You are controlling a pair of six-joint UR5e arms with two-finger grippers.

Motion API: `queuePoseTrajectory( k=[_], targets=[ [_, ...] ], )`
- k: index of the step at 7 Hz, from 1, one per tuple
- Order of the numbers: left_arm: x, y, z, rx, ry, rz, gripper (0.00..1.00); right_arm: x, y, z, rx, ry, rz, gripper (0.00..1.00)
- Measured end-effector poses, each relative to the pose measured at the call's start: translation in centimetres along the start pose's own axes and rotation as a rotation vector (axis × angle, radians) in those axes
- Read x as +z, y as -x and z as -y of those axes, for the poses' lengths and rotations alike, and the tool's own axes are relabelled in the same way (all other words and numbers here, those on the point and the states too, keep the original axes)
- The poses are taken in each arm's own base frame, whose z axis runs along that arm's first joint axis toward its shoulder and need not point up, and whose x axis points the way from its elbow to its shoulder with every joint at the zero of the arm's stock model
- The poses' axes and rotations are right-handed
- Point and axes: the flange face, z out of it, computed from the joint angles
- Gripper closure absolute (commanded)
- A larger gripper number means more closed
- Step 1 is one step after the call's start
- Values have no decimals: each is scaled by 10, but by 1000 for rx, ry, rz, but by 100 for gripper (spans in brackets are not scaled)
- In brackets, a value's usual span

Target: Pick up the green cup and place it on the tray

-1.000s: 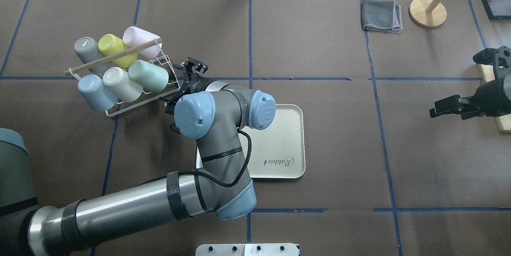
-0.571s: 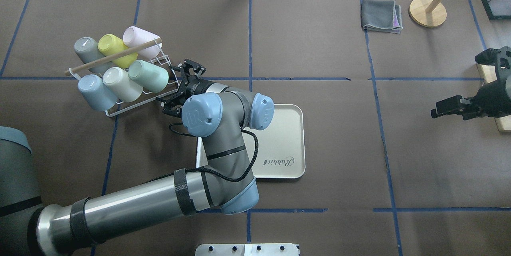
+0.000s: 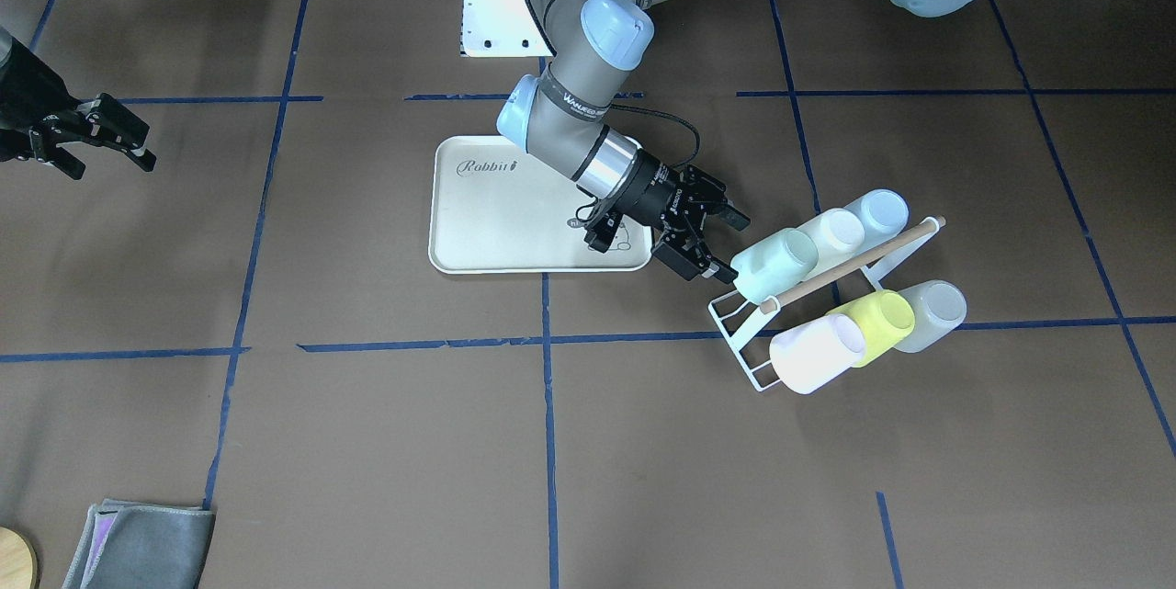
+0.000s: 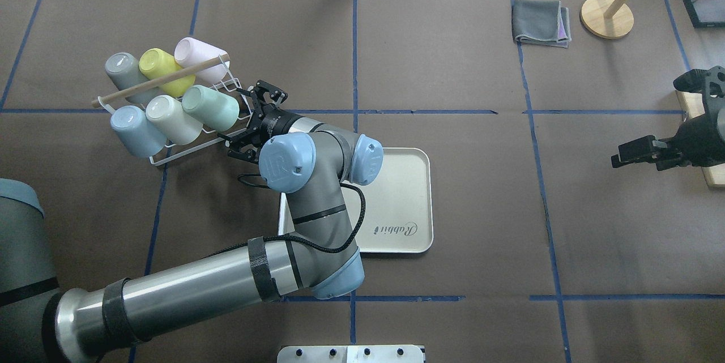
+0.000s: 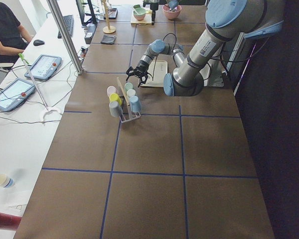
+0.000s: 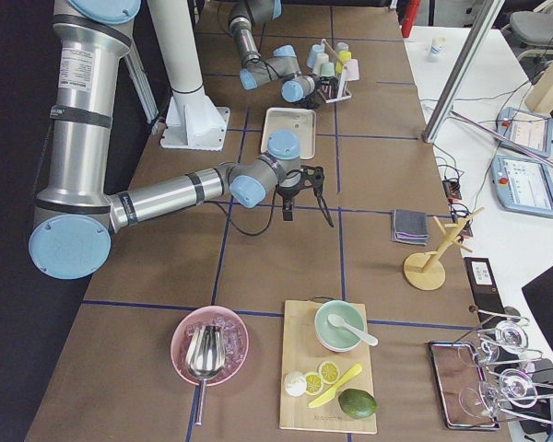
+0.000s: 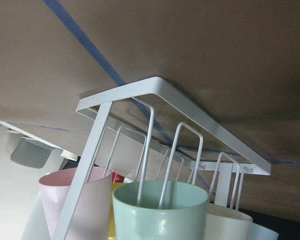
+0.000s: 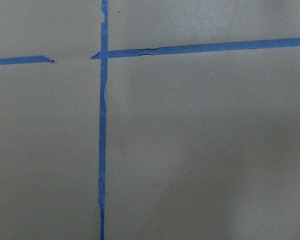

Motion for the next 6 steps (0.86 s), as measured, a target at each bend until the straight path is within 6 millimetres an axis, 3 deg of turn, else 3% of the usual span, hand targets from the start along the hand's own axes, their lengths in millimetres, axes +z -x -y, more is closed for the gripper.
queuePoseTrajectory(
  k=[6],
  targets=[
    [28, -1, 4, -13, 15, 25, 0, 1, 1, 0, -3, 1, 2, 0]
  ],
)
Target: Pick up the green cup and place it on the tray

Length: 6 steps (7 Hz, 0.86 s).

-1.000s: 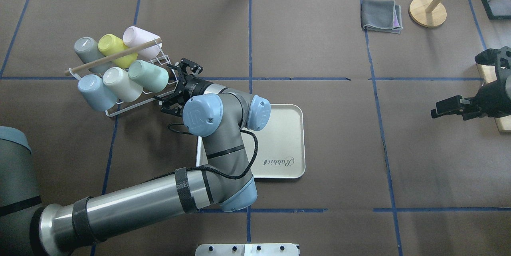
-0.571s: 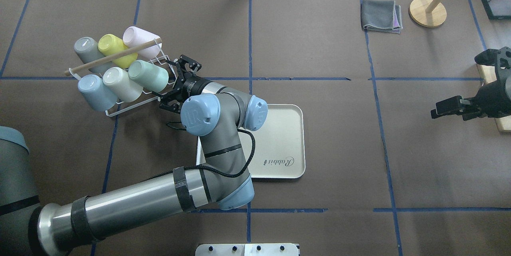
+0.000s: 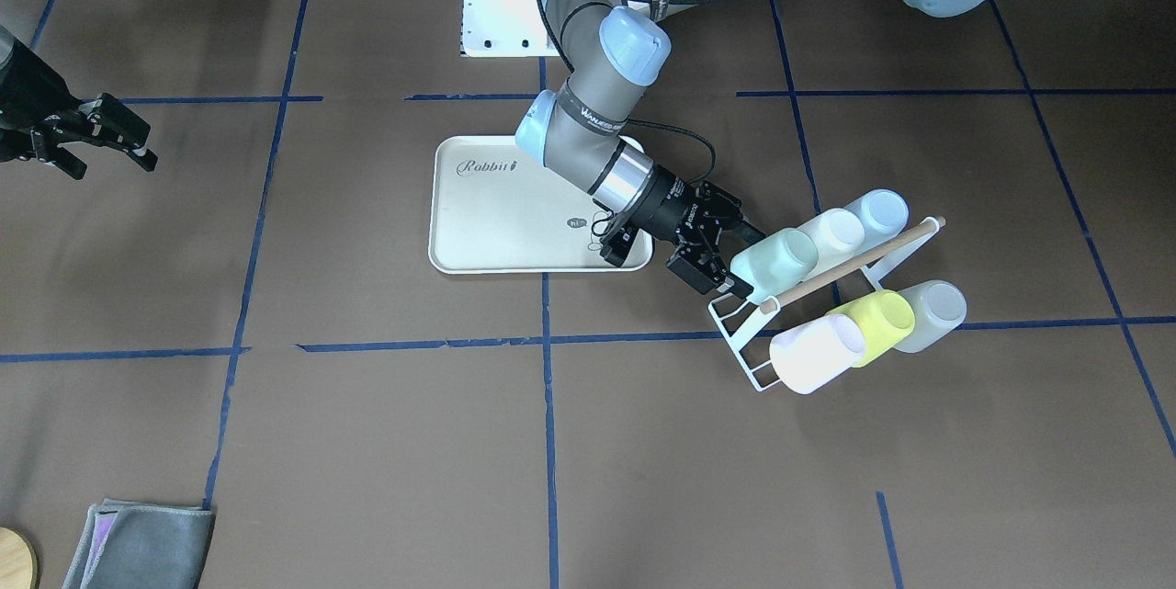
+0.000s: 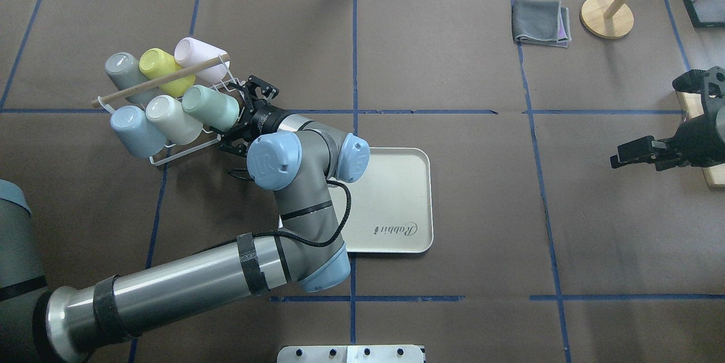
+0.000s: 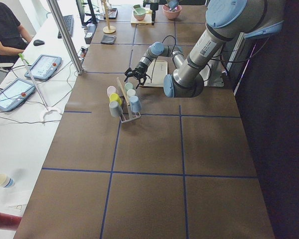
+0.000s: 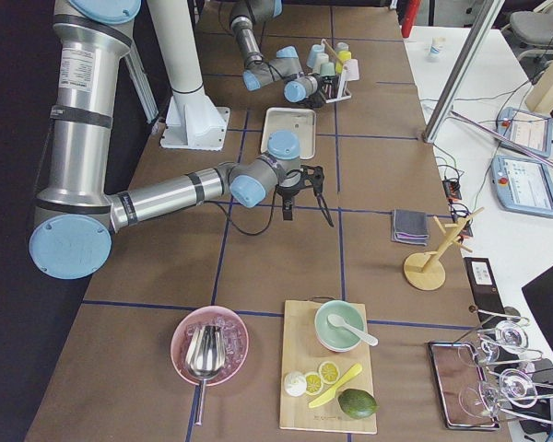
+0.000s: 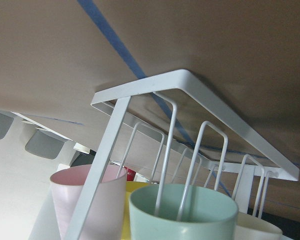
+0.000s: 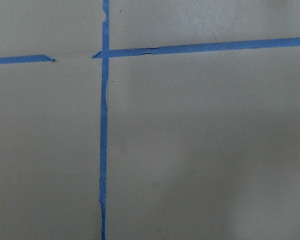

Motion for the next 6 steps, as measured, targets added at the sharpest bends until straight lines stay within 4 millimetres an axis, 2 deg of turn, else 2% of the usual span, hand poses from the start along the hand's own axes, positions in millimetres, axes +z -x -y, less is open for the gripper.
queuePoseTrajectory(
  k=[2, 4, 5, 6],
  targets=[
    [8, -2, 1, 0, 2, -1, 3, 0, 0, 0, 0, 1, 0, 0],
    [15, -5, 2, 4, 7, -3, 10, 0, 0, 0, -1, 0, 0, 0],
    [15, -5, 2, 4, 8, -4, 18, 0, 0, 0, -1, 1, 0, 0],
    [15, -5, 2, 3, 7, -3, 33, 0, 0, 0, -1, 0, 0, 0]
  ],
)
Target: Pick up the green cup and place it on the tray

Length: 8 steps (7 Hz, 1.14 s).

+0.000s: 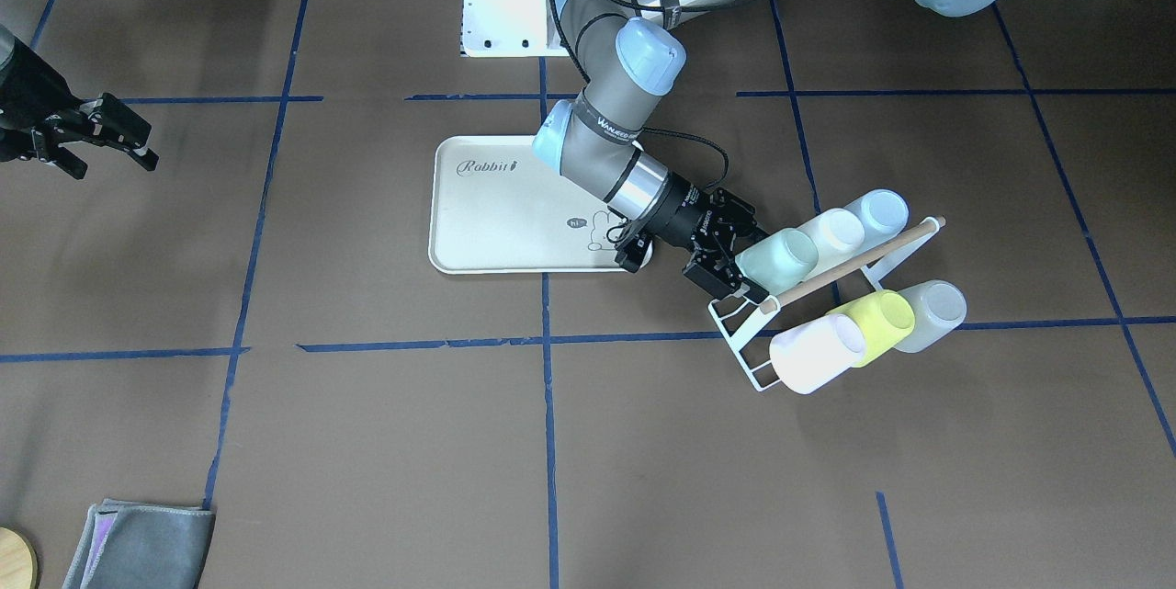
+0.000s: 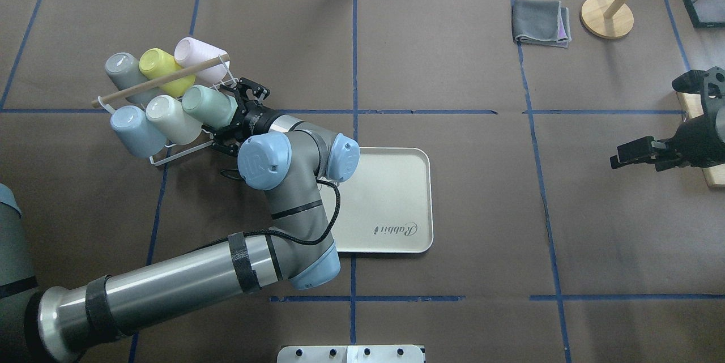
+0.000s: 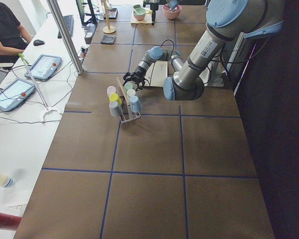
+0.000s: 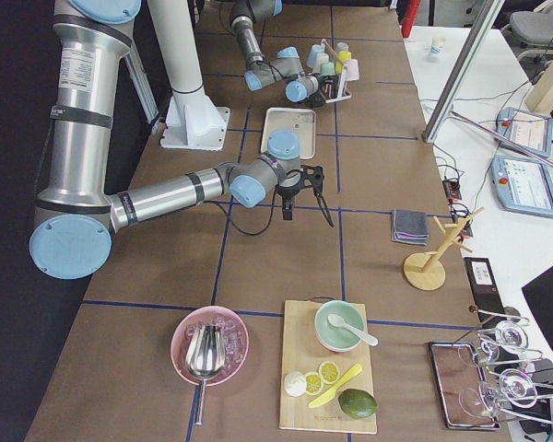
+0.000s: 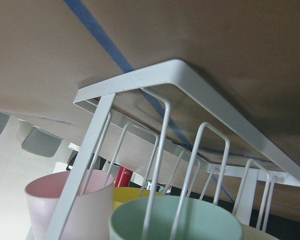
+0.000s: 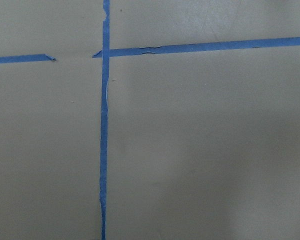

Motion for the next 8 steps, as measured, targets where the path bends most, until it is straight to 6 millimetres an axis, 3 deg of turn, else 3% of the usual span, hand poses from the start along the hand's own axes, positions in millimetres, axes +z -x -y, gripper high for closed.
queuePoseTrajectory(
  k=[1, 2, 4, 8],
  targets=[
    [0, 0, 0, -1, -1, 0, 45, 0, 0, 0, -1, 0, 1, 0],
    [-1, 1, -1, -4, -4, 1, 64, 0, 0, 0, -1, -1, 1, 0],
    [-2, 5, -5, -16, -13, 6, 67, 0, 0, 0, -2, -2, 2, 0],
    [0, 20, -55, 37, -40, 38, 67, 0, 1, 0, -2, -2, 3, 0]
  ],
)
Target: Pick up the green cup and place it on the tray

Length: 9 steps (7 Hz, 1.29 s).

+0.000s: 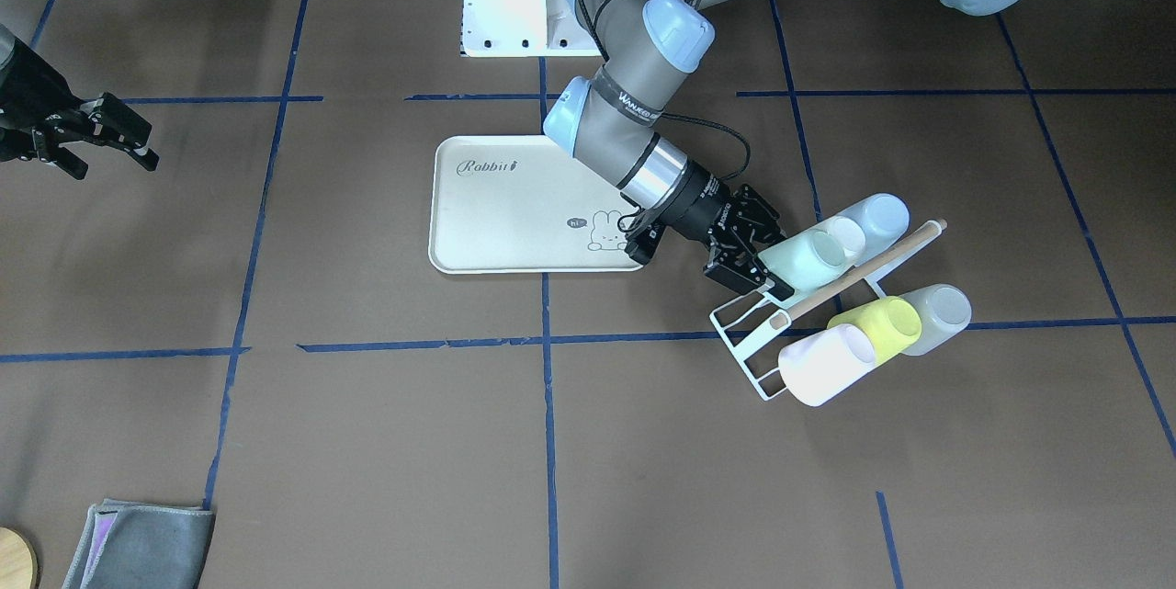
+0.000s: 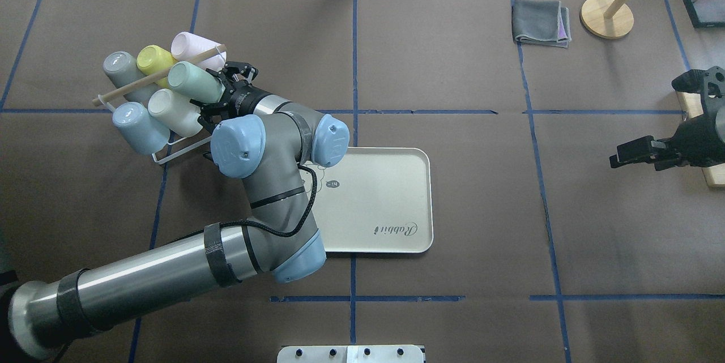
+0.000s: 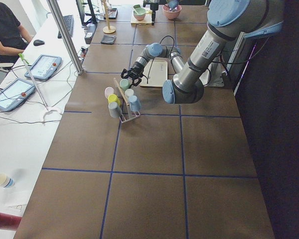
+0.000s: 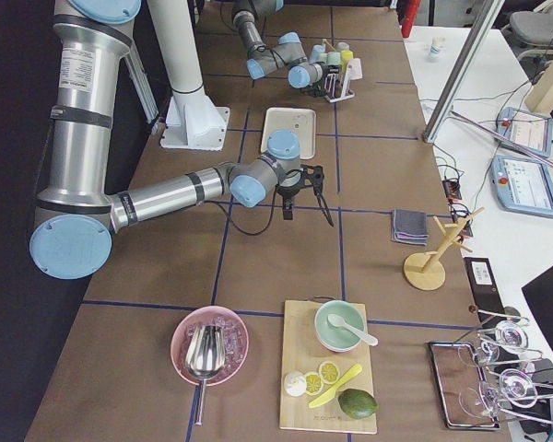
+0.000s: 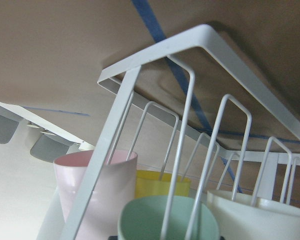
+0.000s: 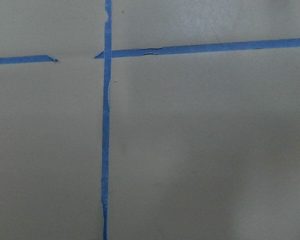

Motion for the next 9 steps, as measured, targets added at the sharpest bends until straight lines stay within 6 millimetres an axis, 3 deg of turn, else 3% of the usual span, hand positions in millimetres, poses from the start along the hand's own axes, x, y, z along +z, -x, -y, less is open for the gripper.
queuePoseTrajectory(
  k=[2, 6, 7, 9],
  targets=[
    [-16, -1, -30, 10, 1, 3, 67, 1, 0, 1, 1, 0, 0, 0],
    [-71, 6, -97, -110, -141, 55, 70, 2, 0, 1, 1, 1, 0, 0],
    [-84, 8, -106, -209, -242, 56, 72, 2, -1, 1, 1, 2, -1, 0],
    [-99, 10, -98, -525, -534, -15, 72, 2, -2, 0, 4, 3, -3, 0]
  ],
)
